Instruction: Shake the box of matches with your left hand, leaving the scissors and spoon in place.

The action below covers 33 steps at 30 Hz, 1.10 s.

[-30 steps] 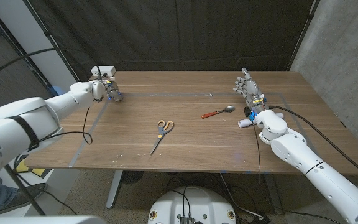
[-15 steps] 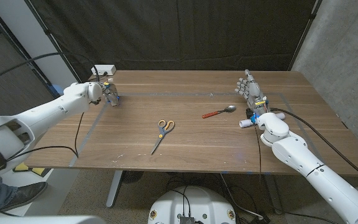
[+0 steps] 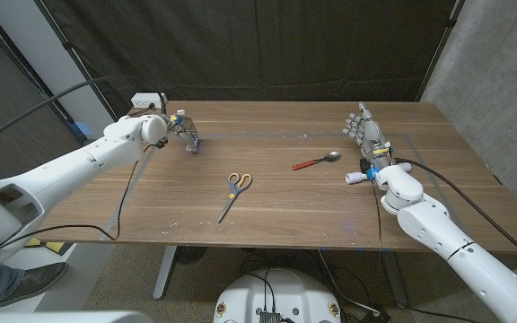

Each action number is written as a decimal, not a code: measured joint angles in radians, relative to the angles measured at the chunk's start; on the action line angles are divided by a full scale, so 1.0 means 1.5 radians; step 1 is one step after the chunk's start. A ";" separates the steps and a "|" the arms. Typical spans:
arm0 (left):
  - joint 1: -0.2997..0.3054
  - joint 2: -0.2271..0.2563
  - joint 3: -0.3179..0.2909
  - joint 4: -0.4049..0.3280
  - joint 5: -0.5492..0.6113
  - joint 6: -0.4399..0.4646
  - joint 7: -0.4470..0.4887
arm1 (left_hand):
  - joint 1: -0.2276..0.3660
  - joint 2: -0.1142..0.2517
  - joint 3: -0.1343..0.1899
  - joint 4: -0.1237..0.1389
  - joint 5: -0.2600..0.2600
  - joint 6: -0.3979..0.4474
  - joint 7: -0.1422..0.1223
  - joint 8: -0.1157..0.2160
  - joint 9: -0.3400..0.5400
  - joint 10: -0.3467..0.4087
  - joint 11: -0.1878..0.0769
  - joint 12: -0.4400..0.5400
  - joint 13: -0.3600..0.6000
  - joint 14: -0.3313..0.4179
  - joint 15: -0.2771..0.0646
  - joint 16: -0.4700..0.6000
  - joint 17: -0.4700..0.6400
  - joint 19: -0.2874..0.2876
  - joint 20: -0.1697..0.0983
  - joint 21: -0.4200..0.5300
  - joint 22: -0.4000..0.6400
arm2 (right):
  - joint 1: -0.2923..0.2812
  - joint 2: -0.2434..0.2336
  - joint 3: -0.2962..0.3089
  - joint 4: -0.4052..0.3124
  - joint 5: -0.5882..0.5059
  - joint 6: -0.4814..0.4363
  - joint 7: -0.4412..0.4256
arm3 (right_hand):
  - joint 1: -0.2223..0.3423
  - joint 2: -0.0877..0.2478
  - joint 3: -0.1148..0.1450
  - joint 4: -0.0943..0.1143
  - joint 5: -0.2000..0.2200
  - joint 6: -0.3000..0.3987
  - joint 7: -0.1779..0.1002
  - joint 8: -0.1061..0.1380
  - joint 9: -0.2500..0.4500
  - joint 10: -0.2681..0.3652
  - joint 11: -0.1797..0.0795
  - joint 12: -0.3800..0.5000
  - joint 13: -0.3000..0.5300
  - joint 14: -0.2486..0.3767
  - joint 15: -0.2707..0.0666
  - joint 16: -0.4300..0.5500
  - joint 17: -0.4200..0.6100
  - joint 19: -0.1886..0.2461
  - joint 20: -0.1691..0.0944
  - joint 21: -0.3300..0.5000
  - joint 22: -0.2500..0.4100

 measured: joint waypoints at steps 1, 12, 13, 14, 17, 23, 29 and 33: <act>0.004 0.001 -0.006 -0.008 0.001 0.000 0.000 | 0.000 0.000 0.000 0.000 0.000 0.000 0.000 0.000 0.000 0.000 0.000 0.000 0.000 0.000 0.000 -0.002 0.000 0.000 0.000 0.000 0.000 | -0.001 0.000 0.001 0.000 0.001 0.002 0.000 | 0.000 0.000 0.000 0.000 0.000 0.000 0.000 0.000 0.000 0.000 0.000 0.000 0.000 0.000 0.000 0.000 0.000 0.000 0.000 0.000 0.000; 0.050 0.018 -0.058 -0.078 0.002 0.020 0.027 | 0.000 0.000 0.001 0.001 -0.003 0.000 0.000 -0.003 0.003 0.000 0.000 -0.002 -0.002 0.000 0.000 -0.002 0.000 0.000 0.000 -0.003 0.000 | -0.011 -0.003 0.007 -0.001 0.004 0.015 0.007 | 0.000 0.000 0.000 0.000 0.000 0.000 0.000 0.000 0.000 0.000 0.000 0.000 0.000 0.000 0.000 0.000 0.000 0.004 0.004 0.000 0.000; 0.057 0.021 -0.066 -0.089 0.000 0.023 0.035 | 0.000 0.000 0.001 0.001 -0.003 0.000 0.000 -0.003 0.003 0.000 0.000 -0.002 -0.002 0.000 0.000 -0.002 0.000 0.000 0.000 -0.003 0.000 | -0.012 -0.003 0.007 0.000 0.005 0.018 0.009 | 0.000 0.000 0.000 0.000 0.000 0.000 0.000 0.000 0.000 0.000 0.000 0.000 0.000 0.000 0.000 0.000 0.000 0.004 0.004 0.000 0.000; 0.063 0.023 -0.071 -0.097 -0.001 0.025 0.039 | 0.000 0.000 0.001 0.001 -0.003 0.001 0.001 -0.004 0.003 0.000 0.000 -0.002 -0.002 0.000 0.000 -0.002 0.000 0.000 0.000 -0.003 0.000 | -0.012 -0.003 0.007 0.001 0.005 0.020 0.010 | 0.000 0.000 0.000 0.000 0.000 0.000 0.000 0.000 0.000 0.000 0.000 0.000 0.000 0.002 -0.002 0.000 0.000 0.006 0.001 0.000 0.000; 0.084 0.028 -0.091 -0.125 -0.003 0.027 0.049 | 0.000 0.000 0.001 0.001 -0.004 0.004 0.004 -0.005 0.003 0.004 0.001 -0.004 -0.002 0.001 -0.002 -0.002 0.000 0.000 0.000 -0.006 0.000 | -0.014 -0.003 0.008 0.003 0.005 0.030 0.013 | 0.000 0.000 0.000 0.000 0.000 0.000 0.000 0.000 0.000 0.000 0.000 0.000 0.000 0.003 -0.003 0.000 0.000 0.007 0.000 -0.004 0.000; 0.120 0.038 -0.124 -0.169 -0.017 0.039 0.094 | 0.000 0.000 0.003 -0.001 -0.005 0.004 0.004 -0.005 0.003 0.005 0.000 -0.005 -0.001 0.002 -0.003 -0.002 0.000 0.000 0.000 -0.008 0.002 | -0.020 0.000 0.011 0.010 0.005 0.045 0.019 | 0.000 0.000 0.000 0.000 0.000 0.000 0.000 0.000 0.000 0.000 0.000 0.000 0.000 0.003 -0.003 0.000 0.000 0.007 0.000 -0.005 0.000; 0.162 0.046 -0.158 -0.213 -0.032 0.044 0.137 | 0.000 0.000 0.003 -0.001 -0.005 0.004 0.004 -0.006 0.003 0.007 0.002 -0.005 -0.001 0.002 -0.003 -0.002 0.000 0.000 0.000 -0.008 0.002 | -0.023 0.002 0.012 0.016 0.004 0.059 0.027 | 0.000 0.000 0.000 0.000 0.000 0.000 0.000 0.000 0.000 0.003 -0.003 0.000 0.000 0.003 -0.003 0.000 0.000 0.007 0.000 -0.005 0.000; 0.190 0.047 -0.183 -0.236 -0.047 0.042 0.176 | 0.002 0.002 0.003 -0.001 -0.007 0.004 0.004 -0.007 0.003 0.007 0.002 -0.008 -0.001 0.005 0.000 -0.002 0.000 0.000 0.000 -0.008 0.002 | -0.023 0.003 0.012 0.020 0.005 0.066 0.033 | 0.000 0.000 0.000 0.000 0.000 0.000 0.000 0.000 0.000 0.004 -0.004 0.000 0.000 0.003 -0.003 0.000 0.000 0.007 0.000 -0.005 0.000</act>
